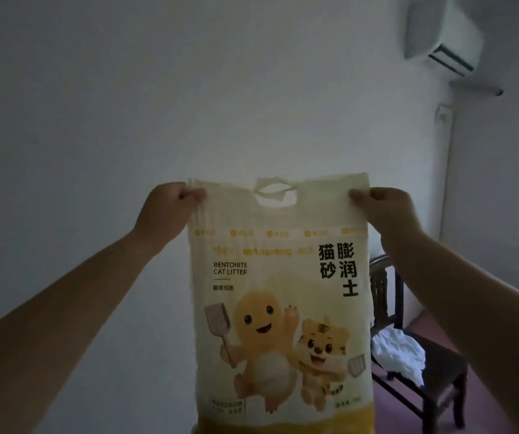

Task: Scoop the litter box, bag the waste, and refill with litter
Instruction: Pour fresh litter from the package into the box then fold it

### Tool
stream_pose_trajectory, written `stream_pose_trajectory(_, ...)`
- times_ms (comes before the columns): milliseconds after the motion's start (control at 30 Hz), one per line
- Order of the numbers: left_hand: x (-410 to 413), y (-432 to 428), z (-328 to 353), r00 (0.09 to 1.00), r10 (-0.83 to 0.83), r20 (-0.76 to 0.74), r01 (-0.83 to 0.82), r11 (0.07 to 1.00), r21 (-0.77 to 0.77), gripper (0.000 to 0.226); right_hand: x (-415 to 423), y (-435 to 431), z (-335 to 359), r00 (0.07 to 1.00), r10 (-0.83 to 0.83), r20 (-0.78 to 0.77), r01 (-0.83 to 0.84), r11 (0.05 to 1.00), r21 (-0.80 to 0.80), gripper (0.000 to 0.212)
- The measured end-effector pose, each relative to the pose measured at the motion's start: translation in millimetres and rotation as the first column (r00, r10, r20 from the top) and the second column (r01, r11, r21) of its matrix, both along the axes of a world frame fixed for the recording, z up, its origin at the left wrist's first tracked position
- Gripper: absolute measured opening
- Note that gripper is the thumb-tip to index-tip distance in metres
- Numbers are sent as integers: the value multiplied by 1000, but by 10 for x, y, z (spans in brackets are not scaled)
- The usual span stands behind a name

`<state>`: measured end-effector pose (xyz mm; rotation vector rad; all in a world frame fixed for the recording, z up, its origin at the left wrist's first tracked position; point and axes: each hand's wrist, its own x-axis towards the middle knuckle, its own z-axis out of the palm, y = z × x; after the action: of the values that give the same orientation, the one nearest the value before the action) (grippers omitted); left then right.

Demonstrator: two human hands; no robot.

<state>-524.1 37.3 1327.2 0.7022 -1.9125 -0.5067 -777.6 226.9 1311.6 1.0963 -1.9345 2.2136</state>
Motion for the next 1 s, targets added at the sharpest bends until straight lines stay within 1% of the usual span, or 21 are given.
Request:
stream_pose_trajectory(100,-70,-167,81,999,-38,-5,38,999,8,38,-134,-223,36,1000,12,0,-12,1000,0,15)
stream_pose_trajectory(200,-221,-375,70,991,-116,-69,120,991,55,27,-317,-444,10,1000,16,-4,-16,1000,10,8)
stream_pose_trajectory(267,-378,-535,50,978,-156,-136,169,982,89,22,-457,-565,-19,1000,13,-24,-13,1000,4,11)
stream_pose_trajectory(333,-589,-712,11,966,-178,-185,200,974,108,22,-603,-676,-37,998,-21,-51,21,1000,-9,14)
stream_pose_trajectory(467,-1085,-1019,-117,956,-218,-198,240,966,95,25,-914,-896,-141,987,-117,-108,112,992,-51,12)
stream_pose_trajectory(600,-1577,-1267,-237,959,-227,-169,247,963,110,23,-1339,-1117,-227,985,-151,-78,148,988,-47,9)
stream_pose_trajectory(733,-2062,-1418,-344,967,-219,-134,235,965,118,22,-1878,-1282,-278,983,-164,-88,164,986,-7,12)
stream_pose_trajectory(800,-2328,-1459,-392,970,-209,-124,223,968,117,22,-2184,-1348,-316,983,-157,-96,158,987,5,18)
stream_pose_trajectory(867,-2624,-1480,-418,974,-187,-130,202,973,108,23,-2530,-1416,-344,984,-146,-99,147,989,-1,29)
stream_pose_trajectory(900,-2790,-1493,-424,974,-179,-136,193,976,100,23,-2711,-1440,-350,986,-138,-98,138,990,-2,30)
stream_pose_trajectory(1000,-3311,-1562,-421,982,-146,-123,155,986,63,32,-3280,-1507,-367,992,-90,-83,91,996,4,16)
